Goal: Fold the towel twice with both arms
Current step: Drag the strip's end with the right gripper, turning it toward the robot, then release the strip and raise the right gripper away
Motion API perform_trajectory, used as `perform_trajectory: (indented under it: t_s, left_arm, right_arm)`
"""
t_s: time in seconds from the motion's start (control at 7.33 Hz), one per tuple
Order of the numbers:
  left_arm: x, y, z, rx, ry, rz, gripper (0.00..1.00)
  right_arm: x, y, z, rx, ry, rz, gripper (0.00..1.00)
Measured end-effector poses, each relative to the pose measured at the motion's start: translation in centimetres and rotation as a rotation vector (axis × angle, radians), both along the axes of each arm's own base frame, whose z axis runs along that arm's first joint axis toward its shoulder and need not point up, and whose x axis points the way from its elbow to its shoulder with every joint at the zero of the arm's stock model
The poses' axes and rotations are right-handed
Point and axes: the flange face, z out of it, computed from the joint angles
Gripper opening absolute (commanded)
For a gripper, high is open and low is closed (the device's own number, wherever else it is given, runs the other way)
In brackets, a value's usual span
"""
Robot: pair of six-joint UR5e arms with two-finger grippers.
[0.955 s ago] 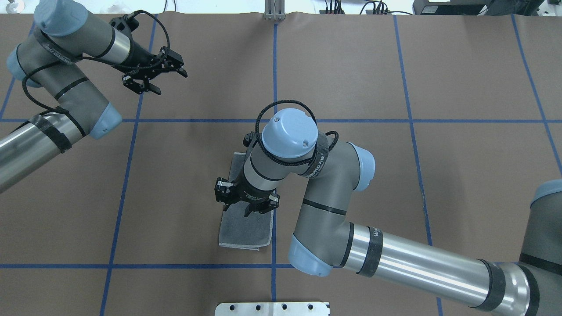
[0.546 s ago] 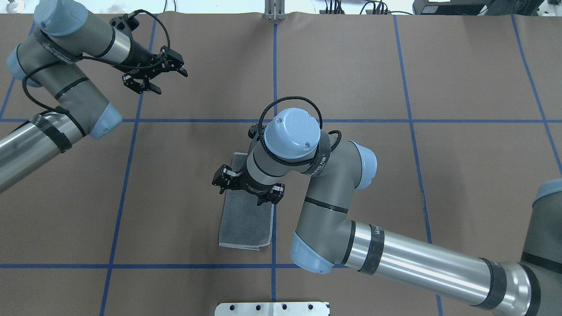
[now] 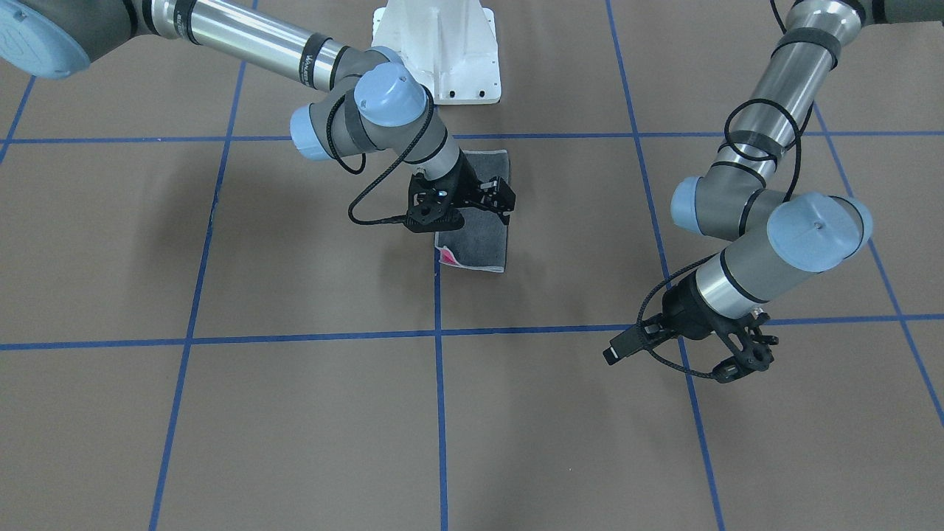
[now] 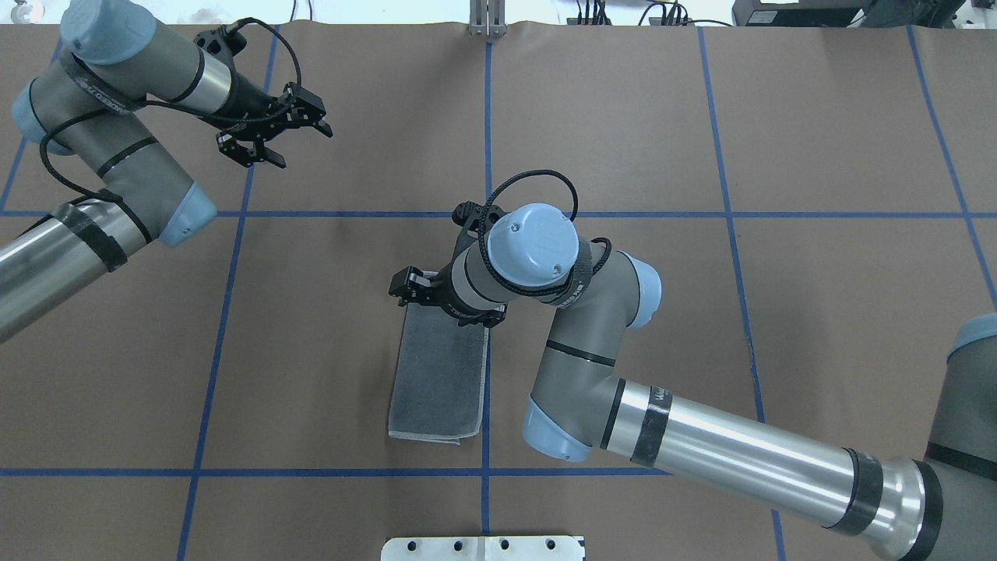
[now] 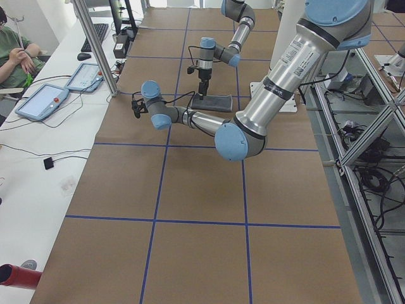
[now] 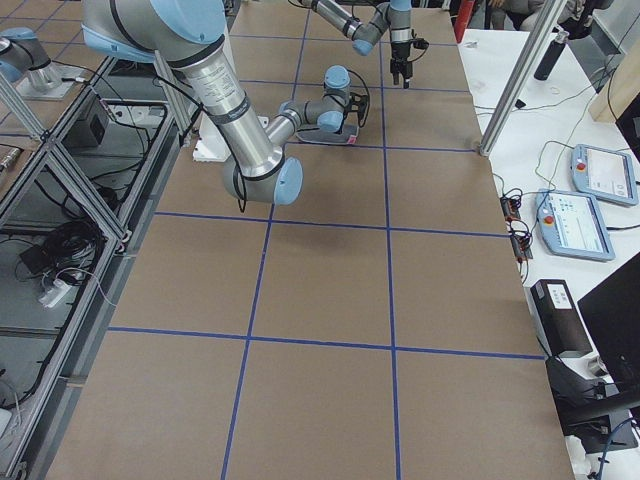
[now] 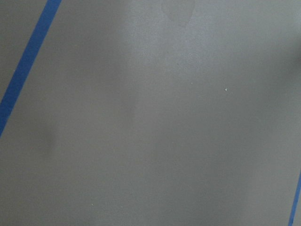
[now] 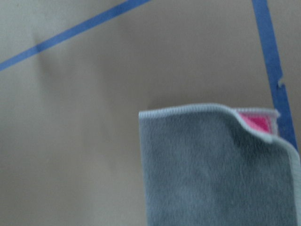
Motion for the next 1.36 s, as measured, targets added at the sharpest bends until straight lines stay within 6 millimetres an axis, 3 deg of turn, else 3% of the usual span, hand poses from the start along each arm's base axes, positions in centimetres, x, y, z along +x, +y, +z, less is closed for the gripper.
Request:
perform_trajectory:
  t_s: [1.09,1.36]
  left_arm:
    - [0.2,0.4,1.0,-0.011,-0.008,0.004,1.0]
    - [0.3,0.5,0.9,-0.01,-0.007,0.005,1.0]
  right_arm:
    - [1.6,-5.2,3.4,0.0,0.064,0.066,1.0]
    - [3.6,-7.5,3.4,-0.011,0.057,0.079,1.0]
